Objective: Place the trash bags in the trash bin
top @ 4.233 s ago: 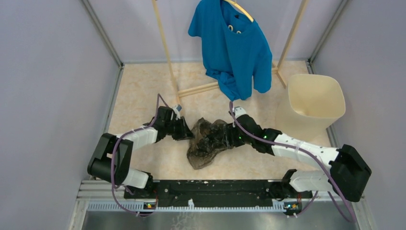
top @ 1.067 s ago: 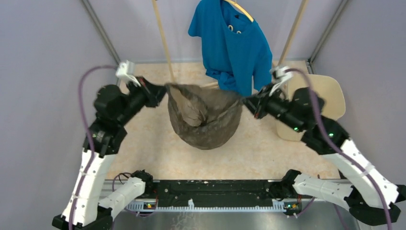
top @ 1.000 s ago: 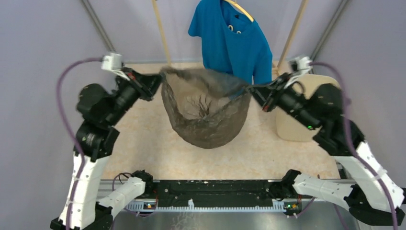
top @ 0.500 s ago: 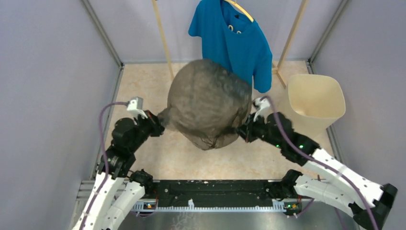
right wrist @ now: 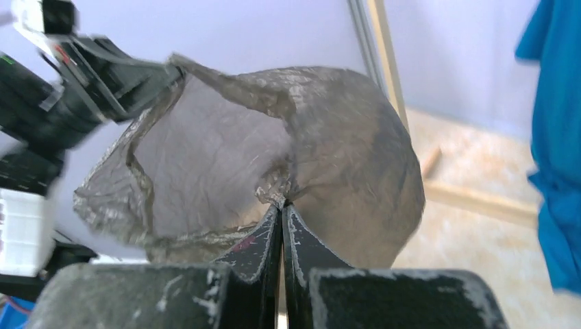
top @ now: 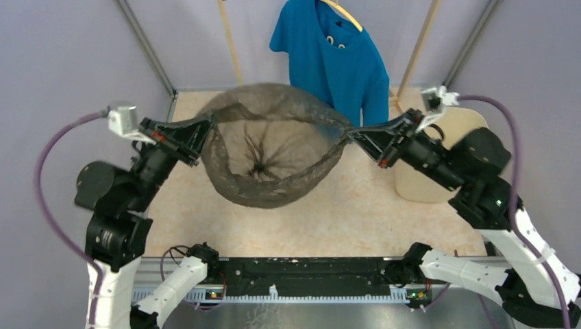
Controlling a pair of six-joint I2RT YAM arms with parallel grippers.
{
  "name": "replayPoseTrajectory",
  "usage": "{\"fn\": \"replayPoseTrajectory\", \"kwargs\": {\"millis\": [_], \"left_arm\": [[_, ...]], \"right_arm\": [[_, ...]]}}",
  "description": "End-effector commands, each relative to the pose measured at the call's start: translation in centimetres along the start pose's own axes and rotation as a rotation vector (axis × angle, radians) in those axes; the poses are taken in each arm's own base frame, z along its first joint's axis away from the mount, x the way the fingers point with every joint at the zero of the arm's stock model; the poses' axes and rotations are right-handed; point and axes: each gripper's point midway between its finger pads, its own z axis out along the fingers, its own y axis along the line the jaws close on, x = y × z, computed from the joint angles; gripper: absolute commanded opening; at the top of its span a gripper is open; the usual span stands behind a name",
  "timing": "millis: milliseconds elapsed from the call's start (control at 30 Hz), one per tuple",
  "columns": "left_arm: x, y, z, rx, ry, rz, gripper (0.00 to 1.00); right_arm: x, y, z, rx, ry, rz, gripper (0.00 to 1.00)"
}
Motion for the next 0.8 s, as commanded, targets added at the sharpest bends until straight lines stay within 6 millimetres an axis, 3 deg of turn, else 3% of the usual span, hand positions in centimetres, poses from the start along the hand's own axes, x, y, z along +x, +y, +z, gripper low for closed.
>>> {"fn": "replayPoseTrajectory", "kwargs": {"millis": [0, 67, 233, 300, 333, 400, 467, 633, 700, 767], "left_arm": [[-1.8, -3.1, -2.8, 0.157, -0.128, 0.037, 0.0], [0.4, -0.5, -3.1, 0.076, -0.15, 0.009, 0.0], [10.1, 7.7, -3.9, -0.232, 0.071, -0.03, 0.0], [12.2, 9.8, -4.6, -0.32, 0.133, -0.016, 0.0], [12.4, 10.1, -4.8, -0.338, 0.146, -0.005, 0.0], [10.9, 9.6, -4.8, -0.33, 0.113, 0.024, 0.0], [7.9, 8.0, -4.5, -0.276, 0.041, 0.058, 0.0], [-0.9, 0.3, -3.8, -0.014, -0.125, 0.099, 0.0], [-2.8, -2.0, -4.1, 0.081, -0.177, 0.096, 0.0], [-3.1, -2.7, -4.4, 0.118, -0.204, 0.08, 0.0]], "right_arm": [[0.6, 0.5, -0.6, -0.061, -0.034, -0.014, 0.0], [4.4, -1.8, 0.1, 0.011, 0.039, 0.025, 0.0], [15.8, -6.0, 0.1, 0.112, 0.251, 0.185, 0.0], [18.0, -6.4, -0.5, 0.124, 0.287, 0.236, 0.0], [18.1, -6.4, -0.7, 0.126, 0.288, 0.238, 0.0], [16.6, -6.5, -1.0, 0.145, 0.272, 0.197, 0.0], [13.5, -6.1, -1.0, 0.159, 0.228, 0.126, 0.0], [3.9, -2.5, -0.8, 0.085, 0.081, 0.012, 0.0], [1.5, -0.8, -1.2, 0.03, 0.036, 0.006, 0.0], [0.3, 0.0, -1.8, -0.004, -0.005, 0.003, 0.0]]}}
